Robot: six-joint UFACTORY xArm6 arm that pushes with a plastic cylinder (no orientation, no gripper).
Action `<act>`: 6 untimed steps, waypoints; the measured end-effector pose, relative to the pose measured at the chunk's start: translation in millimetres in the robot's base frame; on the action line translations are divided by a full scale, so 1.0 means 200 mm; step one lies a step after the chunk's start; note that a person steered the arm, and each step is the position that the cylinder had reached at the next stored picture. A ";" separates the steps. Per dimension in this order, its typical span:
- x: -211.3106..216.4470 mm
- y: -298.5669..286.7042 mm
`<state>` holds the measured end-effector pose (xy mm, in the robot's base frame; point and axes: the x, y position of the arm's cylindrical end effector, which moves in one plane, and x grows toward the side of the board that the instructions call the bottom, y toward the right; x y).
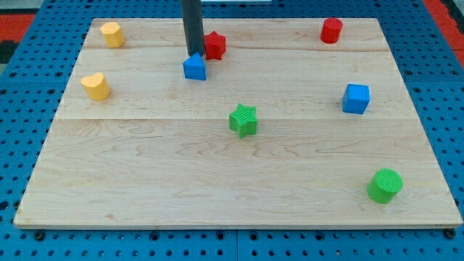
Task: Place the red star at top center of the board
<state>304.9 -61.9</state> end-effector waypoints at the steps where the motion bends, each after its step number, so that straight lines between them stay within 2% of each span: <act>1: 0.11 0.05; 2: 0.05 0.17; 4: -0.26 0.16; 5: -0.18 0.16; 6: -0.09 0.35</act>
